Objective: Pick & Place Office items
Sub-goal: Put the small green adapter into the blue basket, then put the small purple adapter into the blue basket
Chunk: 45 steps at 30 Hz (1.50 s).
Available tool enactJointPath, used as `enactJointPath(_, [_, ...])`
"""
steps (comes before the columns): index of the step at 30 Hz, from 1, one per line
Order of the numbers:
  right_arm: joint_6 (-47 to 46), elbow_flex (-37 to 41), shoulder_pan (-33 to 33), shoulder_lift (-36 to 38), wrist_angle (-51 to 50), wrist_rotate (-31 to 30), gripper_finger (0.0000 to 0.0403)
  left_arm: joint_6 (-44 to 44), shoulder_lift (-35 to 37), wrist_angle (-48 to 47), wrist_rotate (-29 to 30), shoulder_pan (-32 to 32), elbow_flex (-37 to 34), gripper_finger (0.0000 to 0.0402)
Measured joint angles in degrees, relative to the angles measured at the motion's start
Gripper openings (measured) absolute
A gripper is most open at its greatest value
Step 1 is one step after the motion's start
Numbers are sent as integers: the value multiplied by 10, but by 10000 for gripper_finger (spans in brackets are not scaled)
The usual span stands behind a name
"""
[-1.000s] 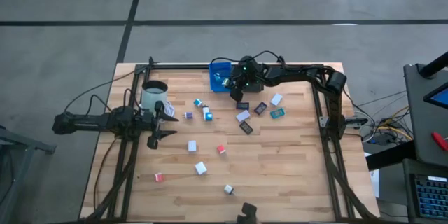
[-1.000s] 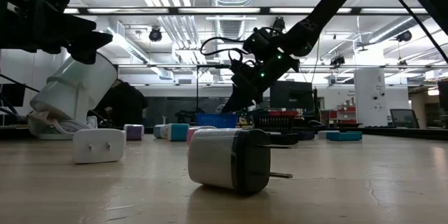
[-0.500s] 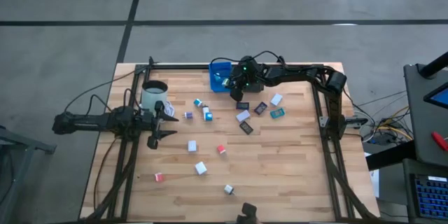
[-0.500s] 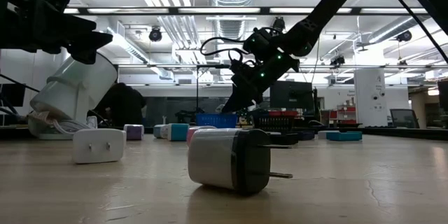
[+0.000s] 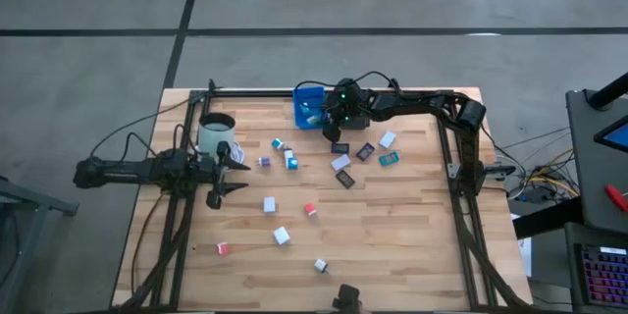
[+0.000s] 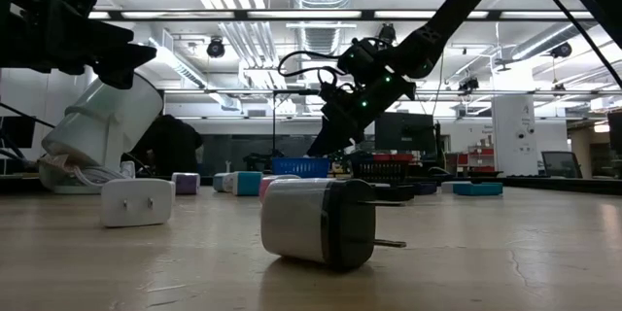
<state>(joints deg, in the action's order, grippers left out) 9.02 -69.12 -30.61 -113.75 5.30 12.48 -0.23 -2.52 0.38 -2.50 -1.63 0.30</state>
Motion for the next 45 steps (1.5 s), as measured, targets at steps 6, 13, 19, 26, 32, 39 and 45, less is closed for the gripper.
enactJointPath(6, [0,0,0,0,1,0,276,0,0,0,0,0,0,227])
enactJointPath(13, [0,0,0,1,1,0,275,0,0,0,0,0,0,227])
enactJointPath(19, [0,0,0,1,2,-1,277,0,0,0,0,0,0,227])
enactJointPath(26, [-5,0,0,13,3,-2,265,0,0,0,0,0,0,227])
enactJointPath(32, [-30,0,0,48,-4,-5,256,0,0,0,0,0,0,227])
enactJointPath(39, [-28,0,1,127,-64,-5,256,0,0,0,0,0,0,227])
enactJointPath(45, [-26,0,12,228,-198,-5,256,0,0,0,0,0,0,227])
